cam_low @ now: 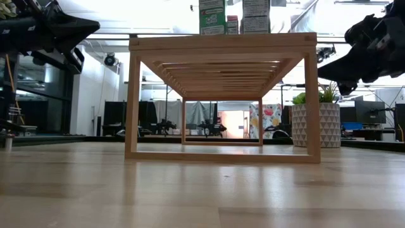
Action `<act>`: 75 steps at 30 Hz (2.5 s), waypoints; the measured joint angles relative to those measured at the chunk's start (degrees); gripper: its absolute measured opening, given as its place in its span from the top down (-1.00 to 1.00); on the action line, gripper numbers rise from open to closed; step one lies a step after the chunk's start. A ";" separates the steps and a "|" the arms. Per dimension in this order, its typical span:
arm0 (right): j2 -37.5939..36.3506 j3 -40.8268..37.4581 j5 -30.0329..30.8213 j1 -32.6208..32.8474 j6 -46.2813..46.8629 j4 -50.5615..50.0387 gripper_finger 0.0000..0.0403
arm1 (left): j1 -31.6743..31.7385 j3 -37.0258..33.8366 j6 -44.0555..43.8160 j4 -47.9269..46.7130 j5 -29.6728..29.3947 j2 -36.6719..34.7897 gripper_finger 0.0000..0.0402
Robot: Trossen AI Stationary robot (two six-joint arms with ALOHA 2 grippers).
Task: Stack cereal on shelf
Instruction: Return to Home Position
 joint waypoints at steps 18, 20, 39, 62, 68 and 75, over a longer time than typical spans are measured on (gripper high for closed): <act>-5.47 0.00 -0.19 0.02 4.85 -0.17 1.00 | -0.02 0.02 0.00 -0.02 0.00 -0.15 1.00; -8.51 0.02 -0.19 0.02 4.84 -0.15 1.00 | -0.02 0.02 0.01 -0.15 0.00 -0.15 1.00; -10.28 -0.09 -0.19 0.02 4.81 2.10 1.00 | -0.13 0.08 0.04 -10.23 2.21 0.55 1.00; -10.28 -0.13 -0.17 0.02 4.81 1.97 1.00 | 0.97 0.04 19.58 -10.72 7.23 -0.15 1.00; -10.28 -0.13 -0.17 0.02 4.81 1.96 1.00 | -4.40 0.04 19.58 -10.71 6.28 -0.15 1.00; -10.28 -0.13 -0.17 0.02 4.81 1.95 1.00 | -14.94 0.04 19.56 -10.78 6.50 -0.17 1.00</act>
